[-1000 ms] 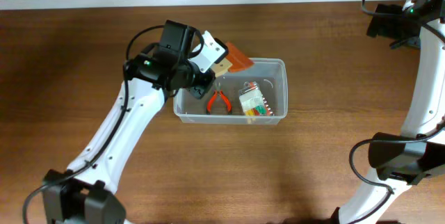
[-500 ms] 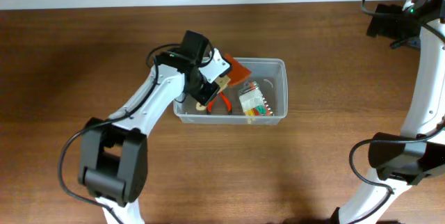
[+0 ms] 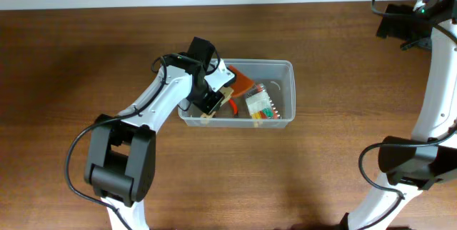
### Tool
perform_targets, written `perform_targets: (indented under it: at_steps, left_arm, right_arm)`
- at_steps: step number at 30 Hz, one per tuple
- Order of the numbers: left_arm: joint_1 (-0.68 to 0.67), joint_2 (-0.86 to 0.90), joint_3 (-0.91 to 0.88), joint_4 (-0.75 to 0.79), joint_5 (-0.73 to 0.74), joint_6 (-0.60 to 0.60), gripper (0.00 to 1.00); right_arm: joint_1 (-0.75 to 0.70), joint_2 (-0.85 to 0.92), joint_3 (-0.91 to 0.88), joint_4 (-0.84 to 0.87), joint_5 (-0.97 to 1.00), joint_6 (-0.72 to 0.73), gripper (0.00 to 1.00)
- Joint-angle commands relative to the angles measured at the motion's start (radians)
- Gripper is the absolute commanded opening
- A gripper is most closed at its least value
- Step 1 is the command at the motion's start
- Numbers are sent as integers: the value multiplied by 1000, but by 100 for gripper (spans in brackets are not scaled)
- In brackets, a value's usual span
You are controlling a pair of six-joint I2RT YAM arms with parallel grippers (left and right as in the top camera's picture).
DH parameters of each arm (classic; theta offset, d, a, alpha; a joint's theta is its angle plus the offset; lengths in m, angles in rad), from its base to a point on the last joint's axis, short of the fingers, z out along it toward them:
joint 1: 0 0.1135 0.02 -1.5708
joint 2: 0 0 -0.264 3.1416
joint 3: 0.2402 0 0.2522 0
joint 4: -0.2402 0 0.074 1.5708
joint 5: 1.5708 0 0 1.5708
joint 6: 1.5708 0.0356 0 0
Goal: Pack container
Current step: 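Carry the orange scraper over the box and lower it inside, then open the left gripper and lift it out of the box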
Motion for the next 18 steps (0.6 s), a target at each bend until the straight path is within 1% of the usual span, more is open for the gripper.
perform_targets:
  at_steps: [1,3,6,7,9,11,12,13,16,18]
  left_arm:
    - [-1,6,16,-6,5,16,2]
    - [-1,6,16,-6,4,16,2]
    - [-1,6,16,2,4,16,13]
    - [-1,6,16,8,4,16,18]
    - [-1,6,16,15,5,16,44]
    - [-1,5,18,17,5,15,77]
    - [-1,5,23,15,5,11,87]
    - [-1,5,32,15,5,0,100]
    - [0,5,80,-2,8,-13,99]
    - [2,3,145,-33,8,-19,99]
  right_arm:
    - [3,-17,4,0,2,2,99]
    - [3,-17,4,0,2,2,99]
    - [3,-17,4,0,2,2,99]
    - [3,-17,4,0,2,2,99]
    - [3,-17,4,0,2,2,99]
    - [3,-17,4,0,2,2,99]
    - [3,-17,4,0,2,2,99]
    - [3,-17,4,0,2,2,99]
    - [3,-17,4,0,2,2,99]
    - [3,-17,4,1,2,2,99]
